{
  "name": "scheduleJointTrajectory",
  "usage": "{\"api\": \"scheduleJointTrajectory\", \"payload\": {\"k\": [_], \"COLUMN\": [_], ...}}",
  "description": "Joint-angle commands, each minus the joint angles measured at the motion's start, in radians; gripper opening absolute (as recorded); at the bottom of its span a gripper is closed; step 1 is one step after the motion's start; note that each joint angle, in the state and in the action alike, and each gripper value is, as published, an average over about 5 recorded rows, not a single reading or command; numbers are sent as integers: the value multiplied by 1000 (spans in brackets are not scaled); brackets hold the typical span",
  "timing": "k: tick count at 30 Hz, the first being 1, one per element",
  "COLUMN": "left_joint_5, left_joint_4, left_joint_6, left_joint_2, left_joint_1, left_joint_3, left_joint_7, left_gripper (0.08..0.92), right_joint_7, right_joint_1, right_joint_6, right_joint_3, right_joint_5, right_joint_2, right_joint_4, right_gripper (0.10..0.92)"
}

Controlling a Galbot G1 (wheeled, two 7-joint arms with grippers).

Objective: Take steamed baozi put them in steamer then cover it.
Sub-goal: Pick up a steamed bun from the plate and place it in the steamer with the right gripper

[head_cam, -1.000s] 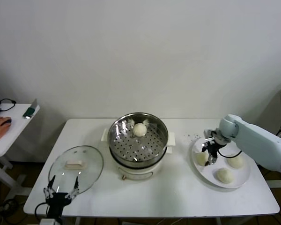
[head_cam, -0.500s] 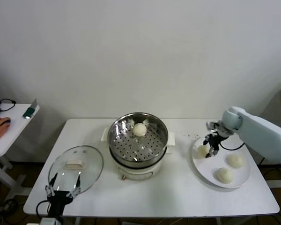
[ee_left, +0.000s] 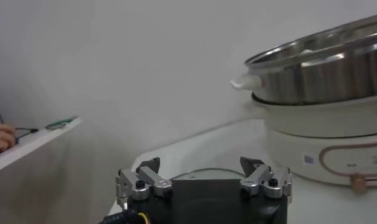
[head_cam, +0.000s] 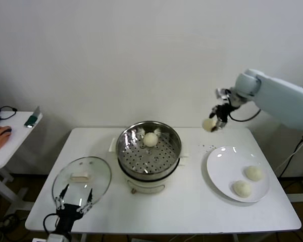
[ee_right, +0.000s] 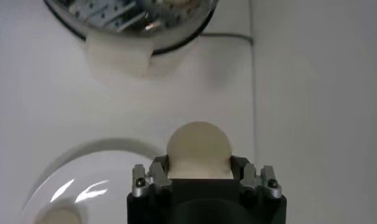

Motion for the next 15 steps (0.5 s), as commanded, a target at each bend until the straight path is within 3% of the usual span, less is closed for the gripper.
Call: {"api": "scheduleJointTrajectory", "payload": {"k": [1,15], "left_joint_5": [13,-2], "left_joint_4": [-16,-20], "left_joint_6": [-2,-19], "left_joint_2": [24,52], "left_joint_1": [4,39], "left_joint_3": [28,9], "left_joint_7": [5,-3], "left_gripper": [823,823], "right_joint_7": [18,97], "right_joint_1": [249,115], "right_joint_6": [-47,-124], "right_joint_3": [-154,-142], "right_joint_5": [238,326], "right_joint_2": [240,515], "right_joint_4": [-4,-10], "right_gripper": [655,654]}}
